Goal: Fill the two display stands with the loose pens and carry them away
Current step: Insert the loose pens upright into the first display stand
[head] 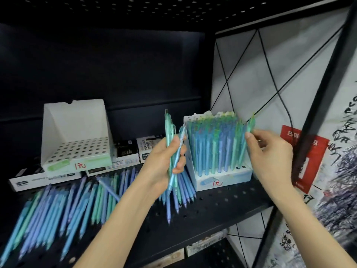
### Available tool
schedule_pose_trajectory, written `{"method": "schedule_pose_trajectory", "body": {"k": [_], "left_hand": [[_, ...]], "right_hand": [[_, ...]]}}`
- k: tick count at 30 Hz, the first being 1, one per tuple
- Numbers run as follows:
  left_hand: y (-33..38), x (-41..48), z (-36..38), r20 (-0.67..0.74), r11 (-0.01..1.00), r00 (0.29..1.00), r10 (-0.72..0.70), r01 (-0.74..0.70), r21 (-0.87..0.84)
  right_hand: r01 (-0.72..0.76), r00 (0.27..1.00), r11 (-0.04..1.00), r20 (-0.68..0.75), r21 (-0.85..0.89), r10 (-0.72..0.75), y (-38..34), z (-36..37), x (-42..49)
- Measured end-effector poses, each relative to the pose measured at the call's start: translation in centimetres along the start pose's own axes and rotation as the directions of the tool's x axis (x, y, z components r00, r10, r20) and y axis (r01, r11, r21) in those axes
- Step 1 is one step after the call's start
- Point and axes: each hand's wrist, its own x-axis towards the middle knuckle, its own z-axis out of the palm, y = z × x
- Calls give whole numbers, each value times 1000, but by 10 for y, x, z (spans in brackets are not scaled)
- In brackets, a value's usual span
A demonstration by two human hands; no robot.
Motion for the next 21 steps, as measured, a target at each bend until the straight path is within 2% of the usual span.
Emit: {"method": "schedule_pose_trajectory", "body": {"k": [5, 11, 13, 15, 17, 18, 19, 21], "left_hand": [[-4, -3, 1, 38, 997, 999, 15, -18, 74], [-4, -6, 2, 86, 980, 995, 60, -75, 183], [-5, -7, 2, 110, 967, 991, 74, -99, 236], [-6, -9, 2, 137, 949, 987, 89, -125, 290], [-7, -10, 4, 170, 930, 980, 105, -157, 332], [-7, -11, 5, 191, 921, 975, 116, -177, 348], [-8, -11, 7, 215, 911, 968, 130, -203, 360], [-11, -12, 8, 265, 885, 951, 162, -259, 387]], "right_hand": [[-47, 988, 995, 139, -92, 60, 5, 4, -4], [-74, 971, 985, 212, -157, 106, 5, 4, -3], [-46, 980, 970, 179, -238, 90, 3, 4, -2], [42, 998, 954, 59, -296, -26, -5, 4, -6], [139, 990, 969, 0, -205, -142, -24, 5, -16], [161, 987, 982, 33, -97, -158, -34, 6, -20], [132, 986, 991, 102, 37, -135, -45, 8, -24], [-32, 970, 968, 239, 251, -30, -61, 13, -28]]}}
